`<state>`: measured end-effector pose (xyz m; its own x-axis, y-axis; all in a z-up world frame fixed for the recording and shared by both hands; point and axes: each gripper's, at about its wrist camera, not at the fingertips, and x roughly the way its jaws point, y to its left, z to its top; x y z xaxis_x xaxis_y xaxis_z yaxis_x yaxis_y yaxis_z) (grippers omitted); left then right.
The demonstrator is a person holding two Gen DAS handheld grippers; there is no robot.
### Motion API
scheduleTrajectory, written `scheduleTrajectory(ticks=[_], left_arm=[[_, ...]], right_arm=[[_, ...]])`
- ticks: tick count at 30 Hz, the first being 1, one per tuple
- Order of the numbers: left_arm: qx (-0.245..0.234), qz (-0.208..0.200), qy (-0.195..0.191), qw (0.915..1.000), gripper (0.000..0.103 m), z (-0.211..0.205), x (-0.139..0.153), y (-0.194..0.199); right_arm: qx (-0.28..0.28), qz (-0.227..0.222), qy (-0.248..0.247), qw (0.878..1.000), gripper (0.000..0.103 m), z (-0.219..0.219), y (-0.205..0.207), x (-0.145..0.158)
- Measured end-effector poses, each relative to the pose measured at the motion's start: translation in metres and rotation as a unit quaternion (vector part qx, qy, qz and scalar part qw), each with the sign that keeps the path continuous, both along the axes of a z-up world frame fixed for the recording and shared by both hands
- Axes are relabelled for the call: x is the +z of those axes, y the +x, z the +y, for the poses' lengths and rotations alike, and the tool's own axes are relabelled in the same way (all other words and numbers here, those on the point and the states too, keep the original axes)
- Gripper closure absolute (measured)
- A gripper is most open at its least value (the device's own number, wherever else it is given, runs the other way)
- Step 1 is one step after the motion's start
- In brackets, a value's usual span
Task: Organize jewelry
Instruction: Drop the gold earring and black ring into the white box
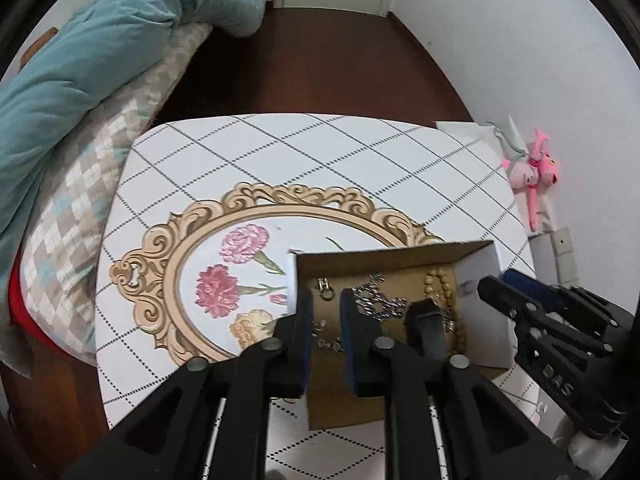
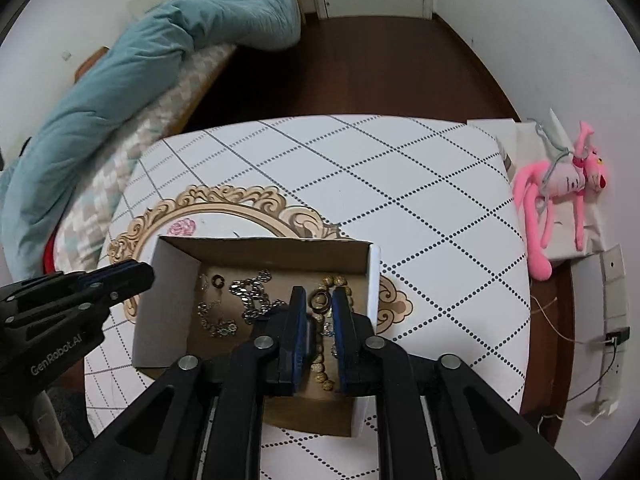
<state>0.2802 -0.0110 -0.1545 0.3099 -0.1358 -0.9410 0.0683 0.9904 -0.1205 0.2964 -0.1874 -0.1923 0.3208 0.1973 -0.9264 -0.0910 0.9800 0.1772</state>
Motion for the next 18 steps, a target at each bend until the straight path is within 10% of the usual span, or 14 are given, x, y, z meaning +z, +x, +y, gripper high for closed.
scheduleTrajectory(ticks=[3, 7, 11, 14, 18], left_arm=[[0.021, -0.014, 0.015, 0.9996, 0.034, 0.007, 0.004, -0.002], [0.039, -0.024, 0.023, 0.9987, 0.03, 0.014, 0.005, -0.007], [0.04, -0.028, 0.037, 0.9981, 0.029, 0.013, 0.0, -0.016], [0.038, -0.033, 0.05, 0.9975, 0.003, 0.01, -0.005, -0.025], [0.035, -0.028, 0.053, 0.9976, 0.0, 0.007, -0.014, -0.037]], right_arm=[[-0.003, -0.004, -0.001, 1.0, 0.05, -0.004, -0.001, 0.001], [-0.012, -0.005, -0.017, 1.0, 0.044, -0.01, -0.007, 0.004], [-0.025, -0.003, -0.05, 0.998, 0.014, -0.015, -0.018, 0.001], [-0.03, 0.001, -0.074, 0.997, 0.006, -0.017, -0.028, -0.002], [-0.036, 0.003, -0.095, 0.995, 0.0, -0.018, -0.043, -0.005]])
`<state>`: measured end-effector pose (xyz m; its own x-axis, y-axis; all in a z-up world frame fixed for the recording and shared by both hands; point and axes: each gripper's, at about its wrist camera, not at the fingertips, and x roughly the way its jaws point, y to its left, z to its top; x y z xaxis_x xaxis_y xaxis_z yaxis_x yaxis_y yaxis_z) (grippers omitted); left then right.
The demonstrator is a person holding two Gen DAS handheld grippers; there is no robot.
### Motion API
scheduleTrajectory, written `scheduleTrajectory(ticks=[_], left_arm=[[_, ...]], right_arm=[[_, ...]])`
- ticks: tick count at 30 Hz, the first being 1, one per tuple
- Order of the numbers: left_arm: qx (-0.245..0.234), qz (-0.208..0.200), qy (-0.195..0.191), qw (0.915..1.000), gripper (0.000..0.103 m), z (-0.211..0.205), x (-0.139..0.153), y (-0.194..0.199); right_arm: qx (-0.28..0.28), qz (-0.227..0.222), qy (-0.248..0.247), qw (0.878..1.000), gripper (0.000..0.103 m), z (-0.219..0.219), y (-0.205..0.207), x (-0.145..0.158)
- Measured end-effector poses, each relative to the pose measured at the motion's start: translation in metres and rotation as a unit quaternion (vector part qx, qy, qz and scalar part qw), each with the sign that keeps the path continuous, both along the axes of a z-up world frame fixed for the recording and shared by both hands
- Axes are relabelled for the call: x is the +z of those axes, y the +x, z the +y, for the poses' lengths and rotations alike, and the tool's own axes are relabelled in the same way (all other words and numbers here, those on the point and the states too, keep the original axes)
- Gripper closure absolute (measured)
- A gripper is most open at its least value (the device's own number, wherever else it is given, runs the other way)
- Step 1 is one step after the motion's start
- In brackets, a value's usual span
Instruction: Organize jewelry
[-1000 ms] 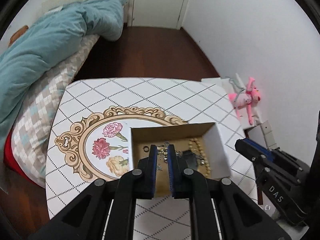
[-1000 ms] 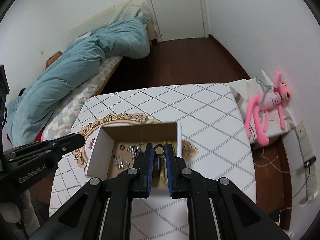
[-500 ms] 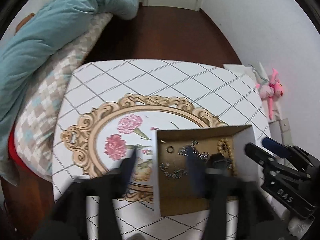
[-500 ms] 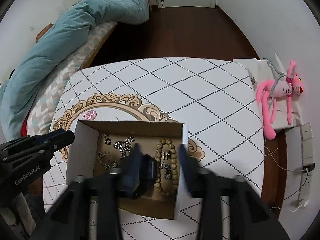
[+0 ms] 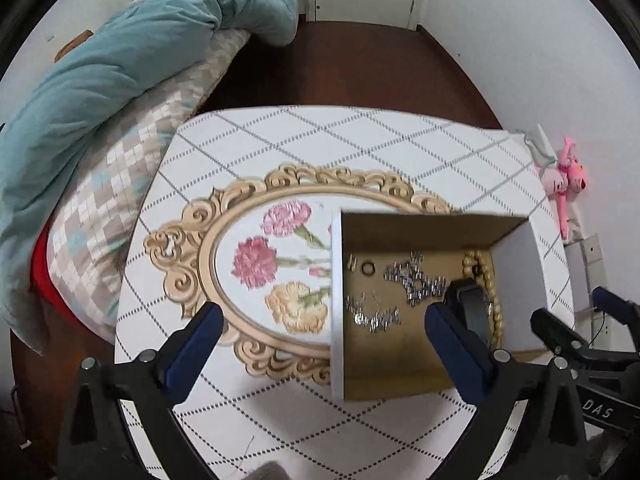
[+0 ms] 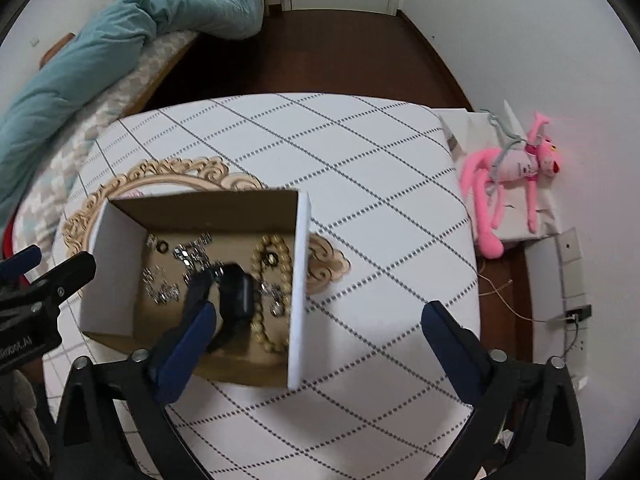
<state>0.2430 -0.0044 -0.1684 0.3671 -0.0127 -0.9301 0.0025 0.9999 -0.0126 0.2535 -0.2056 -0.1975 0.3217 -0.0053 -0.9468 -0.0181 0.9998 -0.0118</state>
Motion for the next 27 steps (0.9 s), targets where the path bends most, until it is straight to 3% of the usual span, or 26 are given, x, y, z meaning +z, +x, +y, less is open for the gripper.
scheduleTrajectory(ticks=[4, 11, 27], left_arm=[[-0.002, -0.009, 0.02, 0.9998, 0.0, -0.003, 0.0, -0.01], [-0.002, -0.027, 0.017, 0.9995, 0.0, -0.006, 0.019, -0.03], [-0.003, -0.13, -0.005, 0.9915, 0.0, -0.001, 0.128, -0.12]], right_arm=[[-0.004, -0.004, -0.011, 1.0, 0.0, 0.001, -0.011, 0.002], [-0.003, -0.027, -0.009, 1.0, 0.0, 0.004, -0.031, 0.023], [-0.021, -0.149, 0.008, 0.989, 0.0, 0.001, -0.136, 0.15]])
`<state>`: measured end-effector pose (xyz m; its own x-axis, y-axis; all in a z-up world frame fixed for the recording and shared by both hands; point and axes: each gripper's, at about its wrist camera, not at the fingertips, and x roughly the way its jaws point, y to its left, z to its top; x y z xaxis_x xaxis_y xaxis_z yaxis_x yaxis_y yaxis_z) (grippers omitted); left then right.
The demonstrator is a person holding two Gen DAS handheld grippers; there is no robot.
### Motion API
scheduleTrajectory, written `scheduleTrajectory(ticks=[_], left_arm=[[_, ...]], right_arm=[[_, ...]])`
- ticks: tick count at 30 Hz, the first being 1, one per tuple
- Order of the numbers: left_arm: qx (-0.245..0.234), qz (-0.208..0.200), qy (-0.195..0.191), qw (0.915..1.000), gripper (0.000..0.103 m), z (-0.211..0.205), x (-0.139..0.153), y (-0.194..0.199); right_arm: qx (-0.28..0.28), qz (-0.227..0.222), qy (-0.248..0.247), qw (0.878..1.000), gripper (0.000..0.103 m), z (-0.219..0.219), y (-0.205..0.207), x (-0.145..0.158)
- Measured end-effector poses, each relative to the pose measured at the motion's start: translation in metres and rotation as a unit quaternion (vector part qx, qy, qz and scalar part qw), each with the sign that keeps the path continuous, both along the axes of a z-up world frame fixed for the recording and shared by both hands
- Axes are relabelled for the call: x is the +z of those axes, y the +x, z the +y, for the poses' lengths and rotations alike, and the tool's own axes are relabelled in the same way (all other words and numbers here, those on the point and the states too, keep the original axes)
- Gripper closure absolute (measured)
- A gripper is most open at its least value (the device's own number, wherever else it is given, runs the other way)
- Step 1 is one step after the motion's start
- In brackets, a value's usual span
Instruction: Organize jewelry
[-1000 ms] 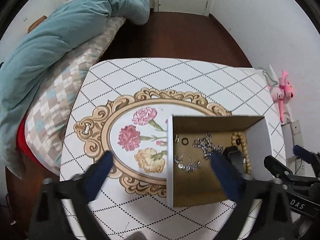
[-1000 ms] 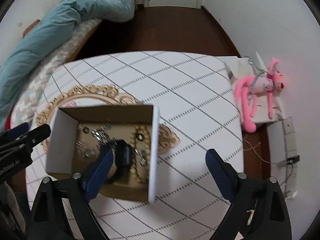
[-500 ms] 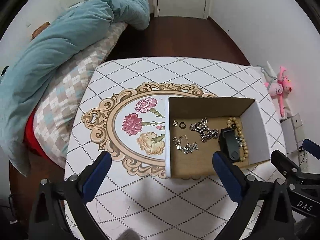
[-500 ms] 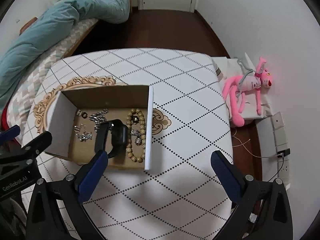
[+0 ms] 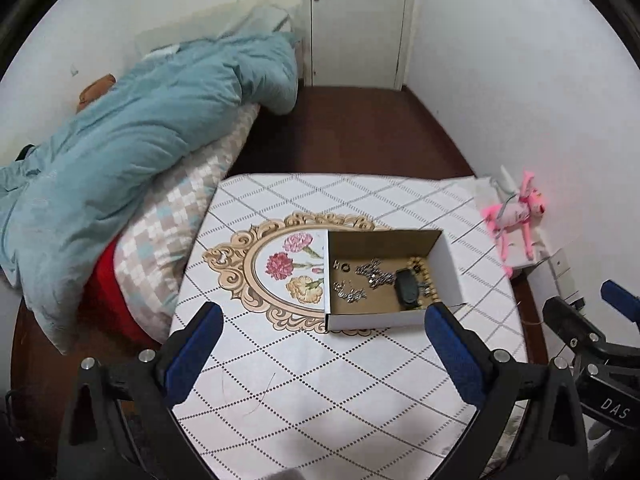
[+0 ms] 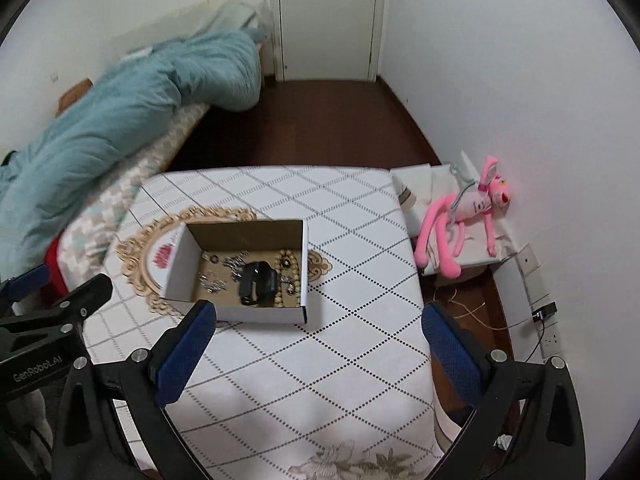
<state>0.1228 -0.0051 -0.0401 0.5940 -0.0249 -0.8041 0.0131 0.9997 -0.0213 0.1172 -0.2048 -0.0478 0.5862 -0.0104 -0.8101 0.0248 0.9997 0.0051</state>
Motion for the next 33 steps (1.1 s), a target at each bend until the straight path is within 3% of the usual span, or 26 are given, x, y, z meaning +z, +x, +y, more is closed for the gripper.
scheduleTrajectory(ticks=[7, 16, 25, 33], left_arm=[[0.0, -0.056, 0.003, 0.9985, 0.0, -0.001, 0.048, -0.045], [0.001, -0.076, 0.001, 0.9971, 0.0, 0.001, 0.072, -0.073], [0.009, -0.055, 0.004, 0.9985, 0.0, 0.001, 0.072, -0.066], [0.001, -0.018, 0.013, 0.9998, 0.0, -0.009, 0.059, -0.04]], right_arm=[[-0.01, -0.045, 0.001, 0.999, 0.0, -0.001, -0.046, 0.046], [-0.019, -0.087, -0.003, 0.996, 0.0, 0.001, -0.087, 0.087], [-0.018, -0.086, 0.006, 0.996, 0.0, -0.001, -0.094, 0.099], [-0.021, -0.055, 0.006, 0.998, 0.0, -0.006, -0.062, 0.085]])
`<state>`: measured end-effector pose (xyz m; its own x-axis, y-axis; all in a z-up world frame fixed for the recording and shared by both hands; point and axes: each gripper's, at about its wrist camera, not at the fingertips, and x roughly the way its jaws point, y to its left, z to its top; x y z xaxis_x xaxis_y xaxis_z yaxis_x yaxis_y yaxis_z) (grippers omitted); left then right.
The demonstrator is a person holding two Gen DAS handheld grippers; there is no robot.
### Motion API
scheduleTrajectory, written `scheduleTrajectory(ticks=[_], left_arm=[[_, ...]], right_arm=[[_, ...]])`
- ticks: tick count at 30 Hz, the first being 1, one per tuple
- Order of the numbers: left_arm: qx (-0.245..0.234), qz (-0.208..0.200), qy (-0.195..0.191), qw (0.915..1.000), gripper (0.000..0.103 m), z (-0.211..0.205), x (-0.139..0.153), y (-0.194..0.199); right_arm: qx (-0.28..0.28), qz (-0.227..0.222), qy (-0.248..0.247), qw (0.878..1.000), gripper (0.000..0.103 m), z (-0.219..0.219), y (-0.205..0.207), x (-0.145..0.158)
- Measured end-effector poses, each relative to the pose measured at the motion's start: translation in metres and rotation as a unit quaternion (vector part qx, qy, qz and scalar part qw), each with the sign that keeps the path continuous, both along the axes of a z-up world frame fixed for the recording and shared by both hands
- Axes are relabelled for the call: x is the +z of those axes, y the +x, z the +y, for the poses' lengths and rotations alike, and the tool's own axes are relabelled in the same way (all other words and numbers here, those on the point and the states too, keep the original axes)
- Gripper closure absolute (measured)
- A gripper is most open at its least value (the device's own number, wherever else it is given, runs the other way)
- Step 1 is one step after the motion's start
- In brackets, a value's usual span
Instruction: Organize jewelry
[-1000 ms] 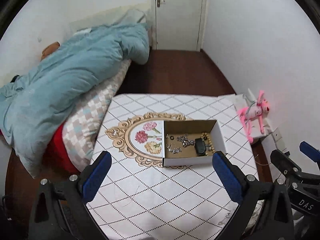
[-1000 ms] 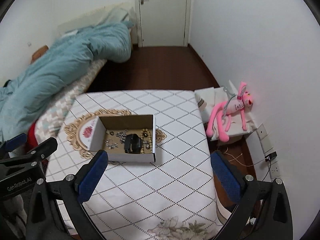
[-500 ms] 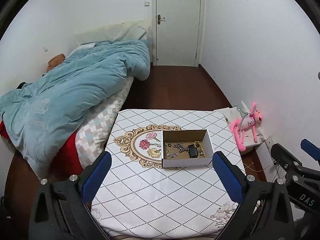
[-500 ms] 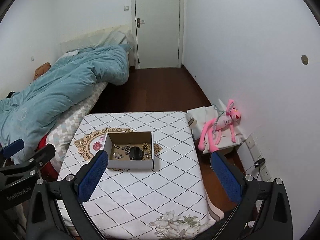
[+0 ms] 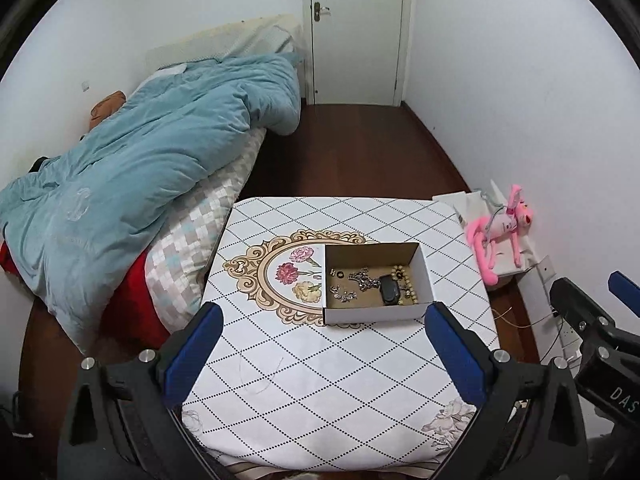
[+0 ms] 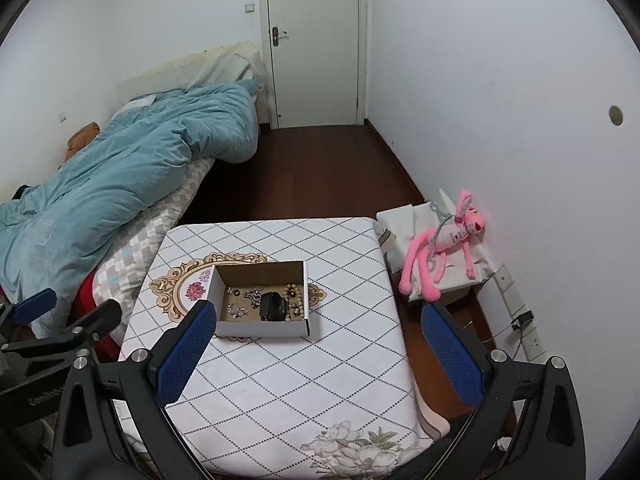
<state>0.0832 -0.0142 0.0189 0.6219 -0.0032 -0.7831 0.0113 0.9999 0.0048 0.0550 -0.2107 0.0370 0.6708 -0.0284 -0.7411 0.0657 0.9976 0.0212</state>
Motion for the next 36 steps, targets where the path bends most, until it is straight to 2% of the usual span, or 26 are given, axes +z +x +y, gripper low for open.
scheduleTrajectory(ticks=[18, 28, 36], left_arm=[[0.002, 0.057, 0.012, 0.9983, 0.0, -0.005, -0.037, 0.05], [0.01, 0.073, 0.014, 0.9972, 0.0, 0.001, -0.051, 0.059], [0.011, 0.072, 0.013, 0.9973, 0.0, 0.002, -0.051, 0.059]], right_arm=[[0.012, 0.059, -0.016, 0.998, 0.0, 0.006, 0.073, -0.043], [0.017, 0.085, -0.021, 0.996, 0.0, 0.004, 0.083, -0.062], [0.02, 0.089, -0.021, 0.996, 0.0, 0.006, 0.084, -0.063]])
